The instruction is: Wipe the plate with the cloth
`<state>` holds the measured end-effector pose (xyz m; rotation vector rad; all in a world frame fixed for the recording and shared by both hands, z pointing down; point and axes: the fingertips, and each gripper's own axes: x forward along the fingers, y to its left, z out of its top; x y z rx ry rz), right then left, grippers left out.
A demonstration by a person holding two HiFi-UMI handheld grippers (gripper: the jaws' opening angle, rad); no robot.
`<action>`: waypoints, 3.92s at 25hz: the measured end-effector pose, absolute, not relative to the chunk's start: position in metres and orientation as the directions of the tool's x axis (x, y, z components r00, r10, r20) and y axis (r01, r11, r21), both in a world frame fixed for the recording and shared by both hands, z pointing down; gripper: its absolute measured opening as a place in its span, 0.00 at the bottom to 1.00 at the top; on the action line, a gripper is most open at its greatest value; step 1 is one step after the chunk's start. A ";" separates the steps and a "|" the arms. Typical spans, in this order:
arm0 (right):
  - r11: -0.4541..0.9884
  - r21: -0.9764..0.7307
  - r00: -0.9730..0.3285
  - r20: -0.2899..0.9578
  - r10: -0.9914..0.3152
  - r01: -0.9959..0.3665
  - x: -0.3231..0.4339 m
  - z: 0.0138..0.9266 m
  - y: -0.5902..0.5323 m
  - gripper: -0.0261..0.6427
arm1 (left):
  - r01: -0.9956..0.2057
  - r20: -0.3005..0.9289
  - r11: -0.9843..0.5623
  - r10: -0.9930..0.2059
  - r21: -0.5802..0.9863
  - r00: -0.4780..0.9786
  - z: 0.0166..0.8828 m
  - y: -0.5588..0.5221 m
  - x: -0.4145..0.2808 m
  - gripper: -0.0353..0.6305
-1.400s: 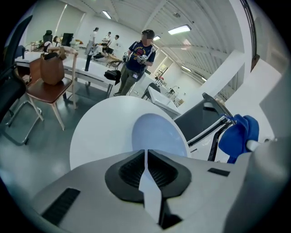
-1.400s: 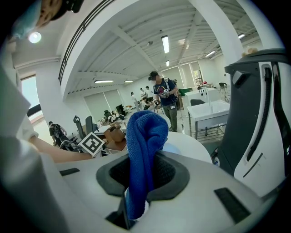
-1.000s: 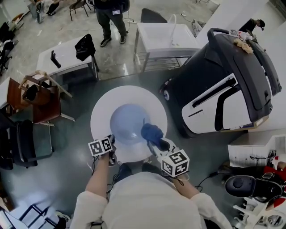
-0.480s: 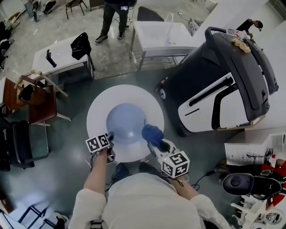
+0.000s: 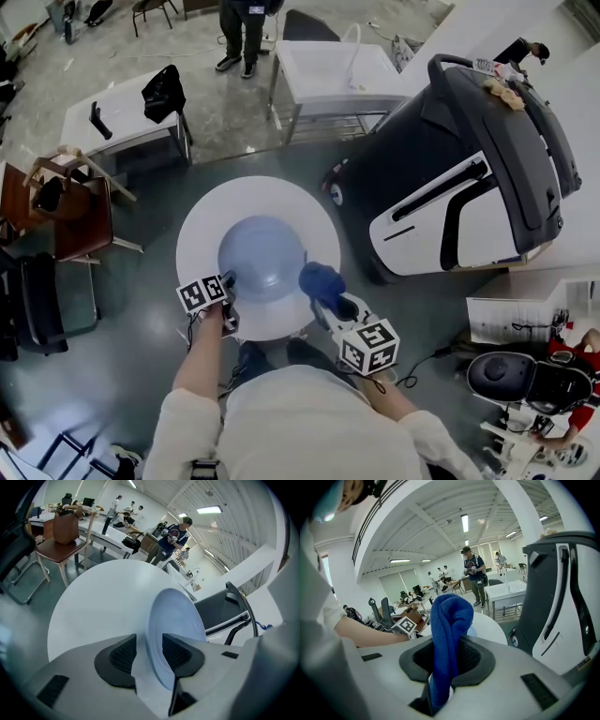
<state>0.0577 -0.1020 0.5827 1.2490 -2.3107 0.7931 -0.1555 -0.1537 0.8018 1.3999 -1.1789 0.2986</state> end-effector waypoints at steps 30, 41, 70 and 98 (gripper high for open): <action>0.452 -0.298 -0.537 0.571 -0.621 -0.841 0.056 0.581 -0.109 0.17 | -0.772 0.758 0.222 -0.476 0.595 0.447 0.793 -0.161 -0.153 0.12; 0.486 -0.290 -0.562 0.517 -0.645 -0.825 0.050 0.561 -0.120 0.17 | -0.738 0.683 0.175 -0.561 0.651 0.469 0.739 -0.164 -0.153 0.12; 0.615 -0.240 -0.660 0.302 -0.688 -0.751 0.015 0.485 -0.142 0.17 | -0.740 0.441 -0.042 -0.780 0.671 0.444 0.557 -0.127 -0.158 0.12; 0.790 -0.112 -0.764 0.367 -0.531 -0.603 -0.065 0.490 -0.130 0.17 | -0.785 0.340 -0.163 -0.835 0.598 0.433 0.502 -0.118 -0.140 0.12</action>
